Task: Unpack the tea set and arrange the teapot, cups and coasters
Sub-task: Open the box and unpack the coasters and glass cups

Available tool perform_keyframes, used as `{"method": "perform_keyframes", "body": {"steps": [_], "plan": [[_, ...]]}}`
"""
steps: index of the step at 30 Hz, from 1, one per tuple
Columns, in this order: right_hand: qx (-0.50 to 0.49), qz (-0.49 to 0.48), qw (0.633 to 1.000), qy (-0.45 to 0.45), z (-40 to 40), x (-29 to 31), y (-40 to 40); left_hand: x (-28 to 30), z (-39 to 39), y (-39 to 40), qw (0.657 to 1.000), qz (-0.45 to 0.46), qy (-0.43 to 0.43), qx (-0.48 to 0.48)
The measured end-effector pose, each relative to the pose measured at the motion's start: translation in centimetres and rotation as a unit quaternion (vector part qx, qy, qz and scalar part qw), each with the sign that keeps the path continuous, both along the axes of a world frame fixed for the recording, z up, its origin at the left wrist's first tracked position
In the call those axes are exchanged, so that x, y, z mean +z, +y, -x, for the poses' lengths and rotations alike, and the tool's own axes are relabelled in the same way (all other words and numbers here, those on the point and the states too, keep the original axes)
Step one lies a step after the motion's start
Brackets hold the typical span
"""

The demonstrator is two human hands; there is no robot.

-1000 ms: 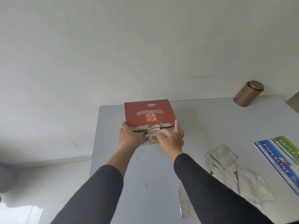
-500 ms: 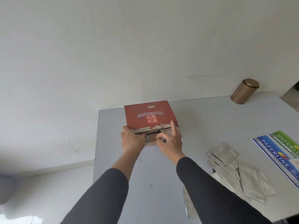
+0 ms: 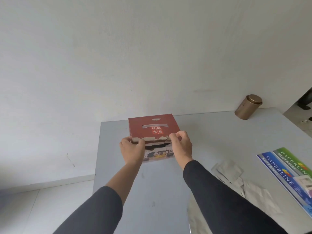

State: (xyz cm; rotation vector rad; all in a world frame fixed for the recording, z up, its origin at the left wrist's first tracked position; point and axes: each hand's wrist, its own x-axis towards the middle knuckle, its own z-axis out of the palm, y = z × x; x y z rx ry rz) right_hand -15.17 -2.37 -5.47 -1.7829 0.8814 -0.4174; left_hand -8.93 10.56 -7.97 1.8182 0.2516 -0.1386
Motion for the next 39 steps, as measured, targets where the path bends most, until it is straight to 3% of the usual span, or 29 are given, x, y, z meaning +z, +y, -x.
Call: {"method": "perform_keyframes", "body": {"steps": [6,10,14,16,19,23,26,29,35,39], "plan": [[0.024,-0.017,0.999,0.045,-0.3,0.7,-2.9,-0.4,-0.7,-0.3,0.999,-0.007,-0.028,-0.025],[-0.002,0.020,0.997,-0.068,-2.4,2.3,-4.0,0.9,-1.2,-1.5,0.988,0.033,-0.152,0.010],[-0.031,0.001,0.985,-0.170,-6.1,4.3,-5.4,2.2,-4.1,-3.0,0.956,-0.006,-0.291,-0.024],[0.039,0.009,0.992,-0.122,-7.6,4.2,-6.1,1.7,-6.2,-3.5,0.959,-0.088,-0.264,-0.058],[0.186,0.069,0.980,0.028,-9.1,2.2,-7.0,-0.2,-8.5,-4.3,0.950,-0.256,-0.139,-0.112],[0.253,0.118,0.957,0.083,-10.3,-0.6,-7.8,-1.5,-9.4,-4.9,0.928,-0.332,-0.069,-0.152],[0.317,0.254,0.906,0.121,-10.6,-1.7,-8.1,-1.6,-9.7,-4.9,0.917,-0.358,-0.064,-0.161],[0.403,0.375,0.832,0.072,-9.7,-2.5,-7.5,-1.5,-9.9,-4.9,0.919,-0.351,-0.056,-0.170],[0.484,0.408,0.774,-0.021,-8.0,-2.7,-5.7,-0.5,-9.9,-4.5,0.924,-0.337,-0.056,-0.172],[0.531,0.437,0.726,0.001,-7.1,-2.1,-4.5,0.6,-10.1,-3.7,0.921,-0.339,-0.095,-0.167]]}}
